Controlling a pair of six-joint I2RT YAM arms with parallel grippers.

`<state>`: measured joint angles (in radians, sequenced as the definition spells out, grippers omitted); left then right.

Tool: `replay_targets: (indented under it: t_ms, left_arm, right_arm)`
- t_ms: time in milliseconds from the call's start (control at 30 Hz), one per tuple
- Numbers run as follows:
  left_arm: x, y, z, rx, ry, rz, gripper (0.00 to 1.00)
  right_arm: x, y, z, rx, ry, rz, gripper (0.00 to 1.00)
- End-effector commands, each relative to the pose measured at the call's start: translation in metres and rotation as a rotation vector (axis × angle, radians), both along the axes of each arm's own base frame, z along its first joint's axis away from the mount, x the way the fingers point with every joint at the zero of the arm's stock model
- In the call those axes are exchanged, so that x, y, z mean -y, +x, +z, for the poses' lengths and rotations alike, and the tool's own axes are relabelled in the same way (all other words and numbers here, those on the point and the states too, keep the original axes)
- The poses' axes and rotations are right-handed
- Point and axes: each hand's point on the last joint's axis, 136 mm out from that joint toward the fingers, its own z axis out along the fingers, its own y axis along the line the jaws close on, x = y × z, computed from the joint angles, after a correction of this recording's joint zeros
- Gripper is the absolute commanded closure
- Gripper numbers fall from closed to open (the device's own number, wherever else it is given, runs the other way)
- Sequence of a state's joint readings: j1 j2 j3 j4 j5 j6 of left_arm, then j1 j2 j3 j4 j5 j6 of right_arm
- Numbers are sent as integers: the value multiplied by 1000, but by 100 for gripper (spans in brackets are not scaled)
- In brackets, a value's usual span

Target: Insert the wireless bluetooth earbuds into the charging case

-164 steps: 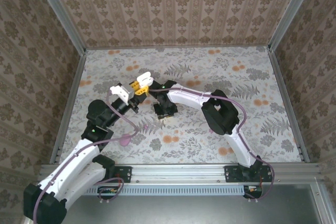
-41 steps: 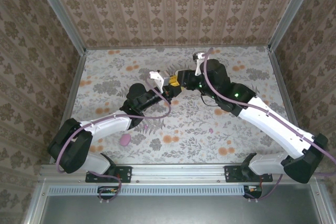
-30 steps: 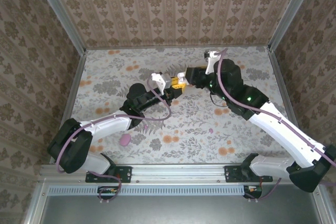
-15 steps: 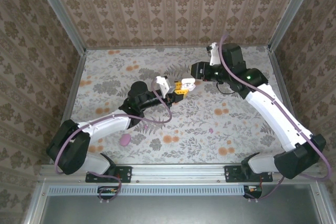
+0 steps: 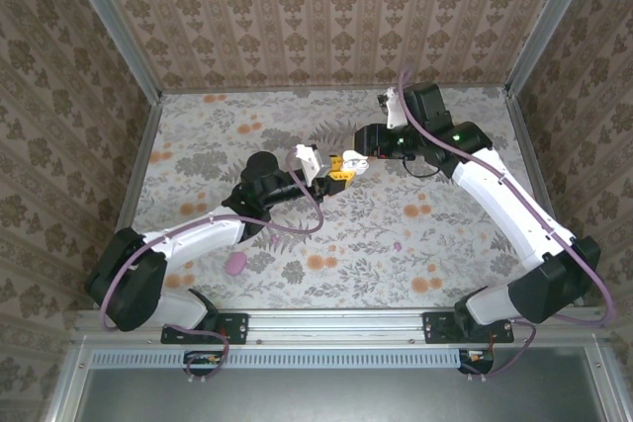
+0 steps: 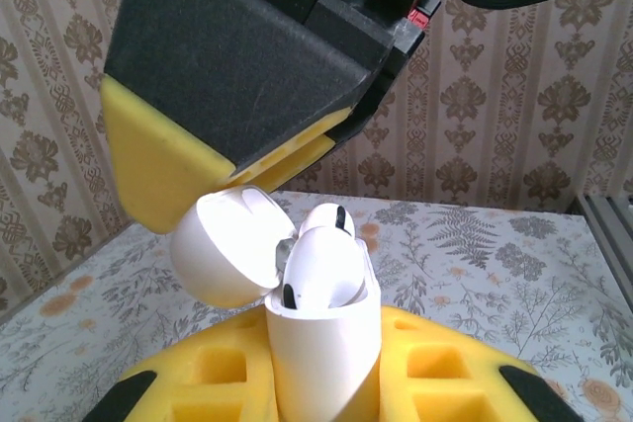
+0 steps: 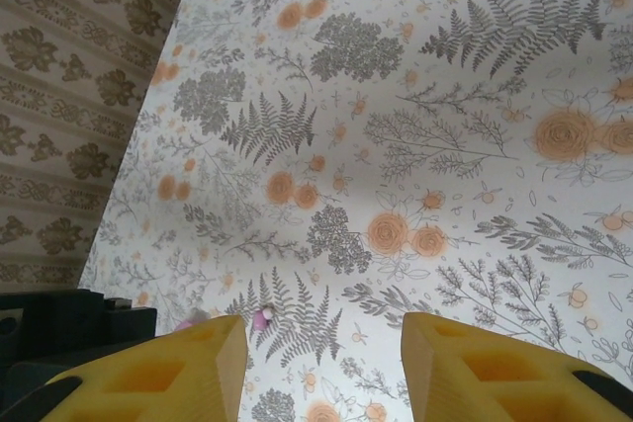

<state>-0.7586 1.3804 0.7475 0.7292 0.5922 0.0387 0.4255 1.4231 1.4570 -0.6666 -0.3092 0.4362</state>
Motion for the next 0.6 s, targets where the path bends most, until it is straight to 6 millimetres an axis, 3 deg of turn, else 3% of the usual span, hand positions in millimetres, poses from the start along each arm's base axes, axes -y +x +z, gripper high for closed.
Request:
replay_targets:
  t_ms: [0, 567]
  left_arm:
    - [-2, -7, 33, 88, -57, -17, 86]
    - [-3, 3, 28, 62, -51, 30, 86]
  right_arm:
    - [-2, -11, -4, -37, -13, 57, 53]
    - [6, -45, -9, -48, 30, 69, 53]
